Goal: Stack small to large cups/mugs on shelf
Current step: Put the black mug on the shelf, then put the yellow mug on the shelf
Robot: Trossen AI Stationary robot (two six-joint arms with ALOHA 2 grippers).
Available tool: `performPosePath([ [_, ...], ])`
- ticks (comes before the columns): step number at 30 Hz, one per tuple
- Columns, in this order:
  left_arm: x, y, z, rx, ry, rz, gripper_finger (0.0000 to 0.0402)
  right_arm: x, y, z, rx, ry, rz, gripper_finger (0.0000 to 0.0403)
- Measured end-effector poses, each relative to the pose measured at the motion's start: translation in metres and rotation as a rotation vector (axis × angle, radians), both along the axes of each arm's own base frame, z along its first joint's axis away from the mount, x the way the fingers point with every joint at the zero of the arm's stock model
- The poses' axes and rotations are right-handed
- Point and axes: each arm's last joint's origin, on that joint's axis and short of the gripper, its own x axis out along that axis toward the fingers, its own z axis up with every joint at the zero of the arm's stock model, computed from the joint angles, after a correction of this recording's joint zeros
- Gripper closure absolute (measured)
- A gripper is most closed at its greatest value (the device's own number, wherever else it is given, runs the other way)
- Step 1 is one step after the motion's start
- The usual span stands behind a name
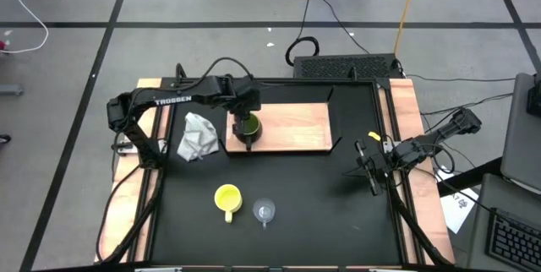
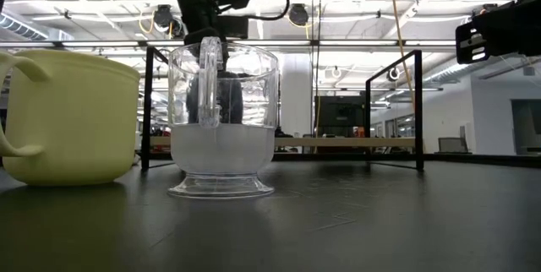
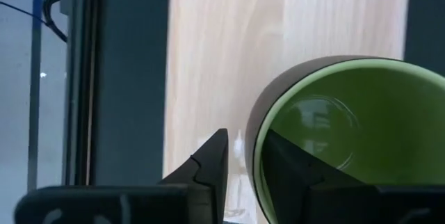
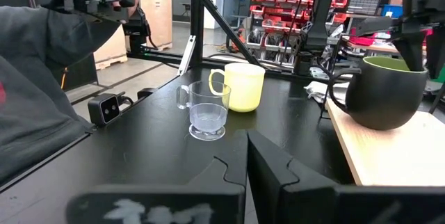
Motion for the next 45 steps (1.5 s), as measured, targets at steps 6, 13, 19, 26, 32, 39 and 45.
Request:
performPosePath([
  [6,0.0001,0.0025,0.0012,0.007,-0.015,0.003,0.0314,0.0000,0.0000,0.0000,0.000,0.000,0.000,0.0403],
  [13,0.0000,0.0011,0.0008,-0.045,-0.028,-0.009,0.0314,0.0000,0.0000,-0.0001,0.000,0.001,0.000,0.0403],
  [19,-0.0020,0.0027,0.0005,-0.076,-0.026,0.004,0.0313,0.0000,0.0000,0.0000,0.000,0.000,0.000,0.0403],
  [26,-0.0026,0.0038,0.0005,-0.077,-0.025,0.007,0.0313,0.0000,0.0000,-0.0001,0.000,0.001,0.000,0.0403],
  [32,-0.0060,0.0075,-0.0003,-0.101,-0.014,0.044,0.0311,0.0000,0.0000,-0.0001,0.000,0.001,0.000,0.0403],
  [39,-0.0085,0.0069,-0.0013,-0.120,0.008,0.075,0.0235,0.0000,0.0000,0.0000,0.000,0.001,0.000,0.0403],
  [45,-0.0082,0.0072,-0.0012,-0.111,0.007,0.074,0.0151,0.0000,0.0000,-0.0001,0.000,0.001,0.000,0.0403],
])
